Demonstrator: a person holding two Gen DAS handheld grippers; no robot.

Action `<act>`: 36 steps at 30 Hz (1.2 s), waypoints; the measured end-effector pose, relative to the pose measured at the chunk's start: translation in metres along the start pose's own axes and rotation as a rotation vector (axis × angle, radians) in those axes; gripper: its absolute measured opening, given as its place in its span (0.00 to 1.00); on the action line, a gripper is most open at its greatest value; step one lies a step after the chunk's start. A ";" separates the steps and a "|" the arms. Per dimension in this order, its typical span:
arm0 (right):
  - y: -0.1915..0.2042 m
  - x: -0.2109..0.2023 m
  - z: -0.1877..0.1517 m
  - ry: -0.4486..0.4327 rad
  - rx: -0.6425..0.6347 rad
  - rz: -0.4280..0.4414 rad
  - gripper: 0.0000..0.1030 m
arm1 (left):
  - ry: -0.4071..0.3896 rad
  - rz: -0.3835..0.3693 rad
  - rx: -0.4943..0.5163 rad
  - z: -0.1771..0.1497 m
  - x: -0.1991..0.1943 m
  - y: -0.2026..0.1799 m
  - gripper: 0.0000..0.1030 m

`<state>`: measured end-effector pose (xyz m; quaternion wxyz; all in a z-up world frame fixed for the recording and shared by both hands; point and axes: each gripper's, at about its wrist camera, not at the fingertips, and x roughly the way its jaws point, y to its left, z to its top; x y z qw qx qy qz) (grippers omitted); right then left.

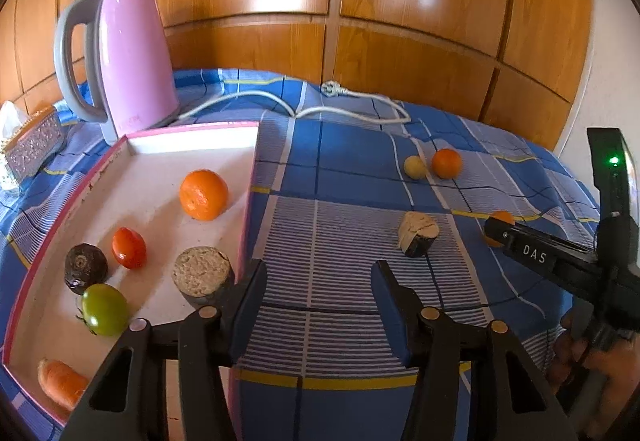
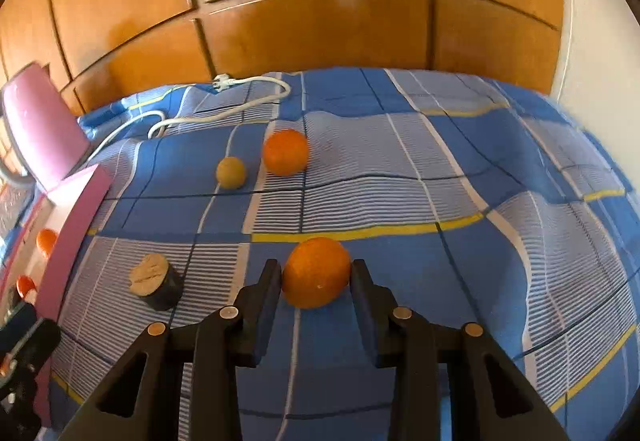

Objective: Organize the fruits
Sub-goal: 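Grasp the beige round slice with left tool while right tool grasps an orange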

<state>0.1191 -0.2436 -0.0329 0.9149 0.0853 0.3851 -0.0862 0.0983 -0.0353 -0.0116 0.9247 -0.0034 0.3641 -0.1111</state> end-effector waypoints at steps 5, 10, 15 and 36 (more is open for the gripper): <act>-0.002 0.007 -0.002 0.043 0.016 0.005 0.34 | 0.023 -0.041 -0.003 0.003 0.007 -0.011 0.45; -0.013 0.004 -0.003 0.030 0.072 0.002 0.33 | 0.032 -0.087 0.013 0.012 0.015 -0.029 0.46; -0.014 0.005 -0.001 0.030 0.079 0.001 0.33 | 0.057 -0.102 0.056 0.019 0.029 -0.047 0.50; -0.012 0.008 0.001 0.036 0.072 -0.026 0.33 | 0.118 -0.188 0.032 0.028 0.076 -0.058 0.30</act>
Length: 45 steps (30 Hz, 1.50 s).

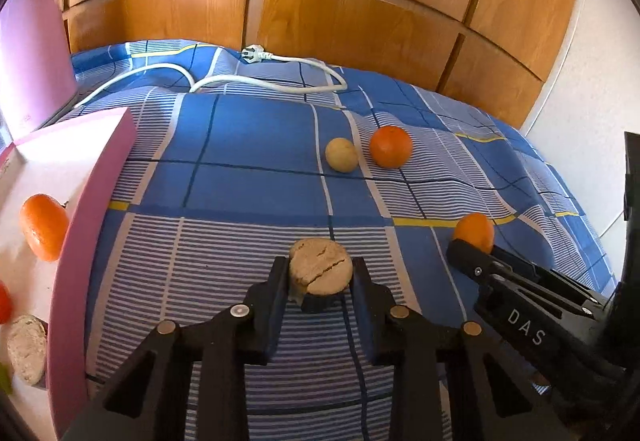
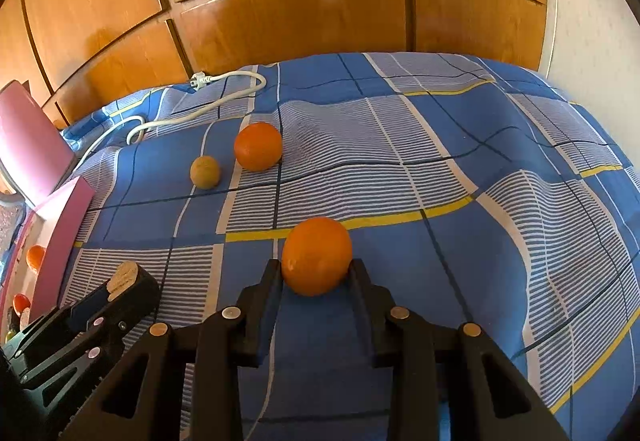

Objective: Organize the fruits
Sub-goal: 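Grasp the beige round slice with left tool while right tool grasps an orange, then carry the slice with left tool toward the tray while right tool carries orange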

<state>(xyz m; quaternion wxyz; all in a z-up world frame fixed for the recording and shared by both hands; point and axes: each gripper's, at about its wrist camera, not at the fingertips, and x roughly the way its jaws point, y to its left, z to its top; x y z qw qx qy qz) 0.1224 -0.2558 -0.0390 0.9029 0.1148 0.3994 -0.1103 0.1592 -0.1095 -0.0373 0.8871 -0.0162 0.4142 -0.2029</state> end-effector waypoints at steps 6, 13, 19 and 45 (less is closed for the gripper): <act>-0.004 0.000 -0.002 -0.004 0.028 0.027 0.34 | 0.011 0.002 -0.011 -0.002 0.004 0.003 0.30; -0.003 -0.001 -0.002 -0.003 0.034 0.029 0.34 | 0.007 -0.008 -0.019 -0.002 0.005 0.005 0.30; -0.001 -0.002 -0.001 0.001 0.017 0.016 0.34 | 0.003 -0.004 -0.016 -0.003 0.005 0.003 0.30; 0.001 -0.005 0.001 -0.016 -0.013 -0.005 0.33 | -0.004 0.011 -0.008 -0.003 0.003 0.001 0.29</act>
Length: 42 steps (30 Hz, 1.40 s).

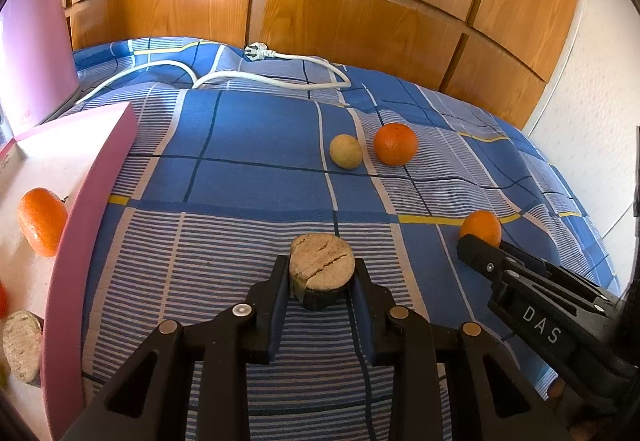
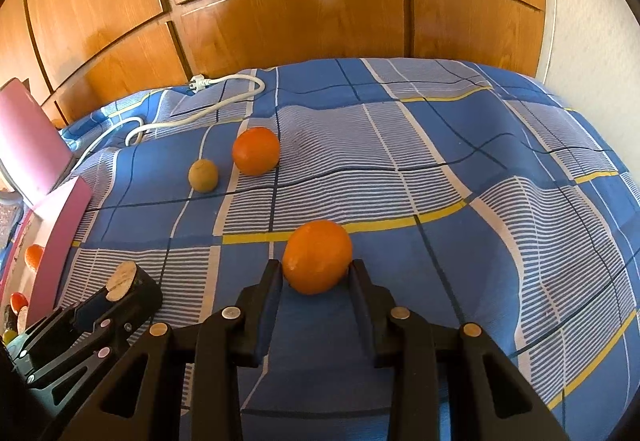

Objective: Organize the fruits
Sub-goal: 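Carry the slice with left tool toward the tray while right tool carries orange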

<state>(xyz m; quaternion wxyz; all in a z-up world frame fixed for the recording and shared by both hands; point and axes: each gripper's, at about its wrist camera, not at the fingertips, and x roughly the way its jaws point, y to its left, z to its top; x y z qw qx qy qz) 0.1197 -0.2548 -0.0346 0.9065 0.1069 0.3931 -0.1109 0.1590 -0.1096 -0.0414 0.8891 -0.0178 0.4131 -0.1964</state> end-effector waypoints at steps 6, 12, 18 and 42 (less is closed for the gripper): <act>0.002 -0.002 -0.001 -0.003 -0.008 0.017 0.32 | -0.007 0.002 -0.009 -0.002 -0.002 0.001 0.29; 0.004 -0.001 -0.003 0.007 -0.023 0.012 0.32 | -0.015 0.017 -0.010 -0.005 -0.007 0.001 0.29; 0.010 -0.003 -0.007 0.012 -0.049 0.018 0.32 | -0.023 0.037 -0.005 -0.012 -0.015 0.000 0.29; 0.031 -0.022 -0.025 0.034 -0.088 0.089 0.31 | -0.157 0.141 0.030 -0.049 -0.074 -0.006 0.29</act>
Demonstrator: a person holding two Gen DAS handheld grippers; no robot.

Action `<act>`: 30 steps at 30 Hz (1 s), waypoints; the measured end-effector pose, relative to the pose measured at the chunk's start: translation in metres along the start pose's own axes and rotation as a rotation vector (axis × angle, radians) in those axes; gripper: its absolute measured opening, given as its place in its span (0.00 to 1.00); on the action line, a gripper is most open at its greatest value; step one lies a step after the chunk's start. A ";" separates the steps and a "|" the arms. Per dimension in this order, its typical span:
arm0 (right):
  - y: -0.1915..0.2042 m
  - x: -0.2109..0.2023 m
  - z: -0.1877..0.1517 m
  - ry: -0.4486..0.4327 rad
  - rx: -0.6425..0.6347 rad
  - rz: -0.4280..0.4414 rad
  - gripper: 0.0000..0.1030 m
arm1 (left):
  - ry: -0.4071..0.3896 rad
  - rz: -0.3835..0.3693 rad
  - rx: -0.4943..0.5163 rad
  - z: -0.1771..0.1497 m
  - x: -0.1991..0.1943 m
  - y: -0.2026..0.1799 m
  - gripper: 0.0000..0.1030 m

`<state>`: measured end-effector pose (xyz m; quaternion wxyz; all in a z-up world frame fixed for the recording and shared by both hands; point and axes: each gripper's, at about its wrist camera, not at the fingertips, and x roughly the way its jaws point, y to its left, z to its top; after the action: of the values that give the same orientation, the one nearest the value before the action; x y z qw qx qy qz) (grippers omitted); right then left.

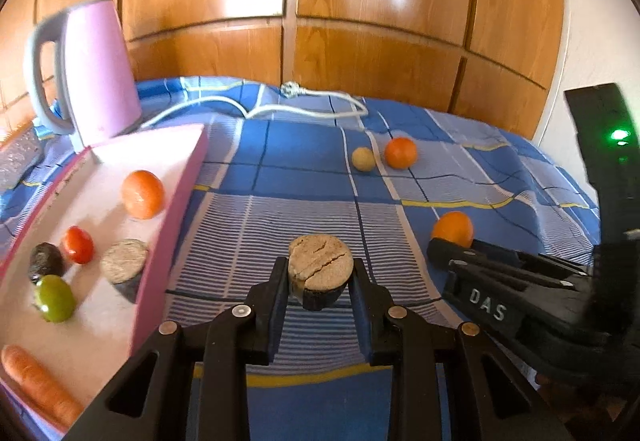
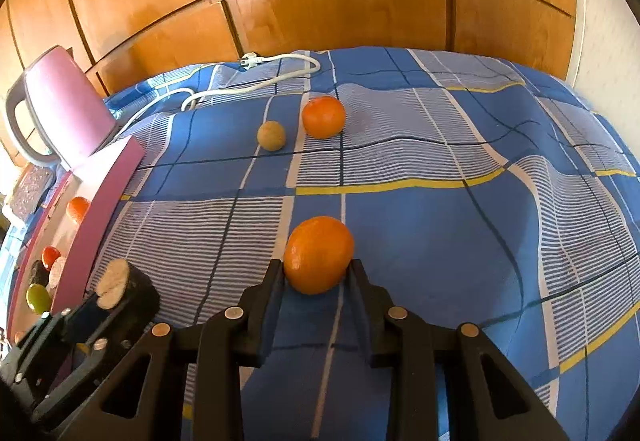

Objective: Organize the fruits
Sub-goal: 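Carry the slice with left tool toward the tray while right tool carries orange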

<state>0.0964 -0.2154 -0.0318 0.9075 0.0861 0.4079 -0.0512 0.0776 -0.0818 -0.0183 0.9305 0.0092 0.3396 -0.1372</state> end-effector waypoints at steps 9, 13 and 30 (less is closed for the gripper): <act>0.013 -0.021 -0.002 -0.083 -0.033 0.058 0.31 | -0.075 0.044 -0.068 -0.002 -0.029 0.018 0.29; 0.027 -0.026 -0.004 -0.100 -0.069 0.082 0.31 | -0.103 0.065 -0.084 -0.003 -0.039 0.026 0.29; 0.050 -0.037 -0.012 -0.128 -0.126 0.108 0.31 | -0.159 0.114 -0.182 -0.006 -0.062 0.054 0.29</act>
<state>0.0710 -0.1628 -0.0058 0.9368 0.0472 0.3462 0.0182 0.0425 -0.0136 0.0123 0.9577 -0.0666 0.2750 -0.0529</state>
